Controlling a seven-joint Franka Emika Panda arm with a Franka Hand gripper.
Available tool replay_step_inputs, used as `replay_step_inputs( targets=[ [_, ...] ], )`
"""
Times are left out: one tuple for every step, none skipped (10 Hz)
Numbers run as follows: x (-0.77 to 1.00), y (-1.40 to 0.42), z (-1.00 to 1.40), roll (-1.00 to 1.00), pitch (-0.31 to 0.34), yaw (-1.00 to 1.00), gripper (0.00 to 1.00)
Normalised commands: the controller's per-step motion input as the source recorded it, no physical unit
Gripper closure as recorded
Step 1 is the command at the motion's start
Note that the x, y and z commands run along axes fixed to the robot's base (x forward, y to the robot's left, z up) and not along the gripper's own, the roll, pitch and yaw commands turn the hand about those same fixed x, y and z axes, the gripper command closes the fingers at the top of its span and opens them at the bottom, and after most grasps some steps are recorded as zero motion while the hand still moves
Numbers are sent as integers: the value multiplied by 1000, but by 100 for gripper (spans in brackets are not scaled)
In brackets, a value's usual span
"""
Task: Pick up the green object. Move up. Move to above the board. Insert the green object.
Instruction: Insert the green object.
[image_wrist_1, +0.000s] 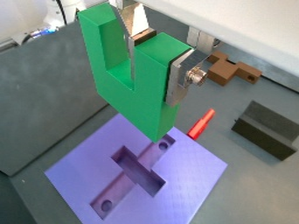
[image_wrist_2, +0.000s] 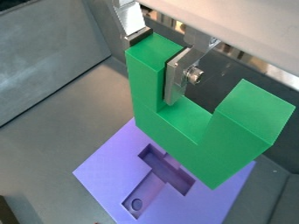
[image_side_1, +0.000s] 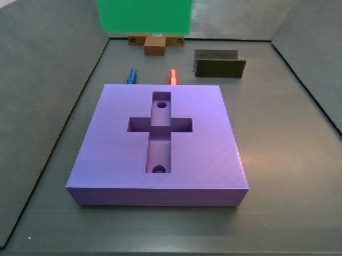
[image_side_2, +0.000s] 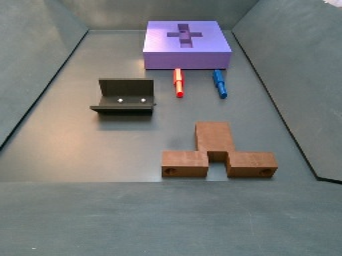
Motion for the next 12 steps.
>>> replay_step_inputs(
  targets=[
    [660,-249,-386,404,113,171,100],
    [574,-203,-797,229,0,40,100],
    [311,-46,-914,106,0,0,100],
    [69,0,-757,46,-64,0,100],
    [80,0,-629,70,-44,0,100],
    [0,0,-637,83,-67,0,100],
    [0,0,-589,33,-59,9,100],
    [-86,0,-494,10,-103,31,100],
    [-174,-14,-474,0,-130,80,100],
    [-60,-111,-389,-31,-139,114,100],
    [0,-157,-397,0,-193,57,100],
    [97,-171,-309,121,-164,57,100]
  ],
)
